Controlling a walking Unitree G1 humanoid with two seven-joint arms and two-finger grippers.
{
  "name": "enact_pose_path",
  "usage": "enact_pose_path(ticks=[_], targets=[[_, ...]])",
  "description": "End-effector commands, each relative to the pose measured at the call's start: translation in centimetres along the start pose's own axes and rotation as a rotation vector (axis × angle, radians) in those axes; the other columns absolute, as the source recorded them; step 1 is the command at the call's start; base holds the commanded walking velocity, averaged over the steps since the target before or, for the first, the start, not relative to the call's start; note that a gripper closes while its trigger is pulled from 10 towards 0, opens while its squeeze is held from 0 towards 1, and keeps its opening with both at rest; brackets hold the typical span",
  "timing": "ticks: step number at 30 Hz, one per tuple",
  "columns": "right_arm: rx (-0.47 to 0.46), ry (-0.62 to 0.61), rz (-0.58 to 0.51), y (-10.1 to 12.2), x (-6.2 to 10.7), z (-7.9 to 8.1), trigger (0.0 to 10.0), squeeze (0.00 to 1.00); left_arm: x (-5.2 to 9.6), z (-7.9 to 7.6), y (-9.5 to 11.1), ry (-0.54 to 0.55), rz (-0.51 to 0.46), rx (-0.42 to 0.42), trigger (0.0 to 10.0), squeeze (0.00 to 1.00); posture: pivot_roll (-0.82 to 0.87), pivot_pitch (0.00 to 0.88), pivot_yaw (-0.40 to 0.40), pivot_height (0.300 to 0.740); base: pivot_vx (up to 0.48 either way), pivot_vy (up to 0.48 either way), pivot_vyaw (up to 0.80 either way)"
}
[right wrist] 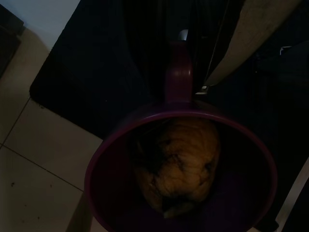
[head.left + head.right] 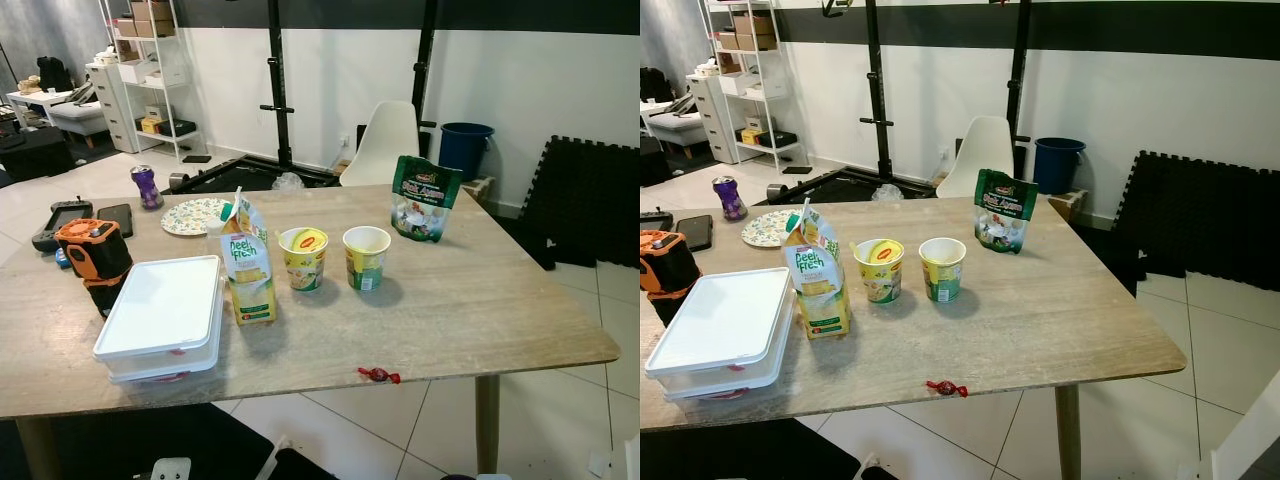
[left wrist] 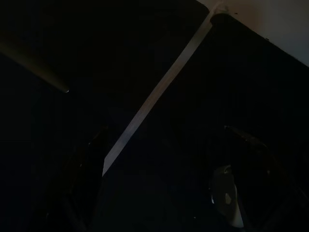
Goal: Restocking fridge
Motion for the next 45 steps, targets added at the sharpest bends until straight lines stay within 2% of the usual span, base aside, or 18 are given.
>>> enact_pose_path(ticks=[1, 16, 29, 42, 45], targets=[[-0.006, -0.01, -0.003, 0.1, 0.0, -0.2, 10.0, 0.0, 0.2, 0.8, -0.7, 0.012, 0.019, -0.019, 10.0, 0.0, 0.07, 0.038, 0.021, 0.734, 0.0, 0.0, 0.0], [-0.004, -0.015, 0.001, 0.0, 0.0, -0.4, 10.0, 0.0, 0.1, 0.7, -0.5, 0.009, 0.017, -0.031, 10.0, 0.0, 0.06, 0.045, 0.022, 0.734, 0.0, 0.0, 0.0], [-0.005, -0.032, 0.009, 0.1, 0.2, -1.4, 10.0, 0.0, 0.2, 0.8, -0.7, 0.009, 0.022, -0.033, 10.0, 0.0, 0.06, 0.051, 0.021, 0.734, 0.0, 0.0, 0.0], [-0.009, -0.034, 0.008, 0.3, 0.1, -1.3, 10.0, 0.0, 0.2, 0.8, -0.8, 0.009, 0.025, -0.032, 10.0, 0.0, 0.06, 0.052, 0.02, 0.734, 0.0, 0.0, 0.0], [-0.01, -0.039, 0.006, 0.4, 0.2, -1.9, 10.0, 0.0, 0.2, 0.8, -0.9, 0.008, 0.026, -0.03, 10.0, 0.0, 0.07, 0.052, 0.02, 0.734, 0.0, 0.0, 0.0]])
Point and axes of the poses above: a point about 5 cm out from each wrist's last joint towards the gripper, its own x axis pointing back from the gripper into the wrist, its own y axis along the axis of the wrist's last joint, z = x × y, the point moved 3 cm from there along -x, pointing out of the wrist towards the gripper, and after that the axes turned 6 degrees about -x, right-handed, at the moved point
